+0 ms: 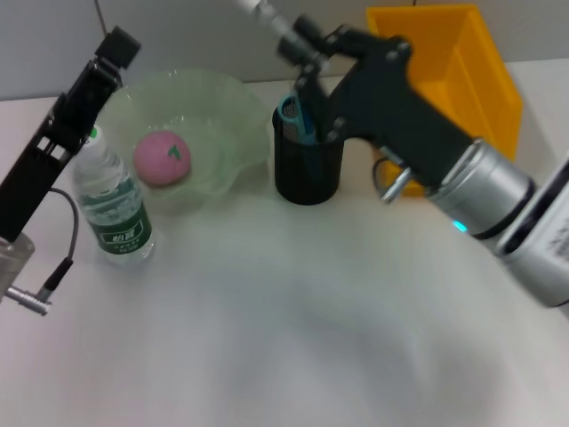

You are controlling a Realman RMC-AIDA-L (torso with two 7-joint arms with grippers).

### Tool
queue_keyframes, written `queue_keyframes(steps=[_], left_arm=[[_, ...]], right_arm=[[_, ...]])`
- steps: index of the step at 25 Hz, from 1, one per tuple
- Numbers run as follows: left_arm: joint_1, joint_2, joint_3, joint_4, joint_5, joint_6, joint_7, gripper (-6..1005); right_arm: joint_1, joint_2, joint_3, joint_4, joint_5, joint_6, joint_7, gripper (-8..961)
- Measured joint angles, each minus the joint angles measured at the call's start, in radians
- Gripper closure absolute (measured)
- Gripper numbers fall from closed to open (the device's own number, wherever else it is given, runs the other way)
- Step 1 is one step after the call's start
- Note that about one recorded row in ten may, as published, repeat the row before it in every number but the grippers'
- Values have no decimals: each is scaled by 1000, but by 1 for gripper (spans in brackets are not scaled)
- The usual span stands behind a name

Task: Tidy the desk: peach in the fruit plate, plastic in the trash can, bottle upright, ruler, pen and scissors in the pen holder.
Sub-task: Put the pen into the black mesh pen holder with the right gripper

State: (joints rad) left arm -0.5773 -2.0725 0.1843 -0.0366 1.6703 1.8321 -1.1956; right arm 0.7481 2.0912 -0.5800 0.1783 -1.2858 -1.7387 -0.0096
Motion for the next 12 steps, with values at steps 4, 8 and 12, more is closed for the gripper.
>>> queue_keyframes(steps=[4, 8, 12], left_arm=[[8, 3, 3, 100, 80, 35, 71, 138], [10, 4, 17, 164, 143, 32, 106, 139], [42, 5, 93, 228, 197, -46, 249, 141]], right_arm=[[-32, -6, 41, -43, 3, -28, 143, 821], [-112, -8, 44, -243, 5, -9, 536, 821], [-172, -12, 21, -416, -11, 40, 797, 821]])
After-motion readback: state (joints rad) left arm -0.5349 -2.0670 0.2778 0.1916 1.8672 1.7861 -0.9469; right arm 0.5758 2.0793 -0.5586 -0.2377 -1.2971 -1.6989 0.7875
